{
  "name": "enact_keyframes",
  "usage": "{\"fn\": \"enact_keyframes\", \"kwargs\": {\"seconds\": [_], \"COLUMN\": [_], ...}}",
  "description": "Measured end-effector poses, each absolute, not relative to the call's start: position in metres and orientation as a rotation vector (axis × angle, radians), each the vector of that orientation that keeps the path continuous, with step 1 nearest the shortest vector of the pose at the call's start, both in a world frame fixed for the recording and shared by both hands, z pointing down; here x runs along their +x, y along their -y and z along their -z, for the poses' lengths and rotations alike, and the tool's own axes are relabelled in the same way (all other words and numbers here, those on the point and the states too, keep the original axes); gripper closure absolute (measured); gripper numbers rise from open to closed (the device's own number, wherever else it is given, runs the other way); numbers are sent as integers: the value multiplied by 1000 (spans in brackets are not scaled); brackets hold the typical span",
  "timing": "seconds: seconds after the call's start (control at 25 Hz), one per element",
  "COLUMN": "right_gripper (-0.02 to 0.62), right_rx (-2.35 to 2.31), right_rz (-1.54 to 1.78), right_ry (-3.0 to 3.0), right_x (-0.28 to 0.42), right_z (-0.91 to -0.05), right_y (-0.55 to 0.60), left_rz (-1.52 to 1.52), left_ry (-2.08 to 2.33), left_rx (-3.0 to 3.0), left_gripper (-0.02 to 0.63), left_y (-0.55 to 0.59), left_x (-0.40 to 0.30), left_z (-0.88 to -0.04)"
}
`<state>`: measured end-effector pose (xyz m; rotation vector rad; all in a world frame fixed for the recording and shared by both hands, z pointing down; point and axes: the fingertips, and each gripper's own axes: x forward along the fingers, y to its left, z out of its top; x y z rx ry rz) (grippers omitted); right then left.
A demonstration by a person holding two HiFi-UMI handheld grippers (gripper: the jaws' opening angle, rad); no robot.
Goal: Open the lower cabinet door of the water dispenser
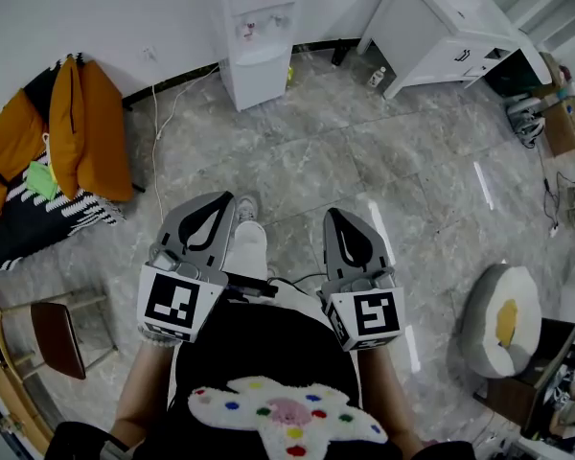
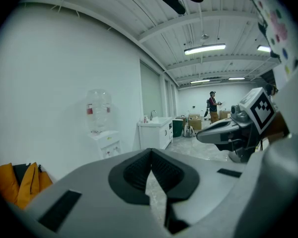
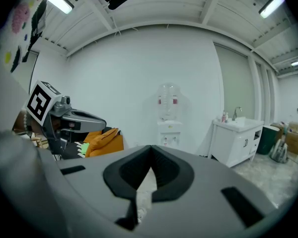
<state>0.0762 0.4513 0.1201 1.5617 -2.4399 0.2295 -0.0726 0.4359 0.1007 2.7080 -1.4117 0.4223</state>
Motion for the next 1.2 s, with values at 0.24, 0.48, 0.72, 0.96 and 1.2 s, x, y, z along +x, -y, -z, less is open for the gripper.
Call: {"fn": "enact_keyframes", "kwargs": {"seconds": [0.24, 0.48, 0.72, 0.96, 1.2], "right_gripper": [592, 592, 592, 592, 592], "right_rx": [1607, 1631, 1622, 1635, 1649], "right_rz": [-255, -287, -298, -315, -319], "right_ry": [2390, 2352, 2343, 2321, 2295], "right_x": [88, 97, 92, 87, 79], "right_z": [-124, -134, -132, -129, -127], "right_y": [-431, -396, -341, -284, -231], "left_rz": [-432, -426, -467, -434, -495], "left_ry": [1331, 1295, 1273, 1257, 1241], "left_rx": [2733, 2752, 2722, 2747, 2752], "left_gripper": [594, 594, 594, 594, 594], "left_y": [-408, -368, -318, -256, -200], "left_x": [-58, -47, -51, -53, -66], "left_z": [-107, -110, -118, -108, -109]}}
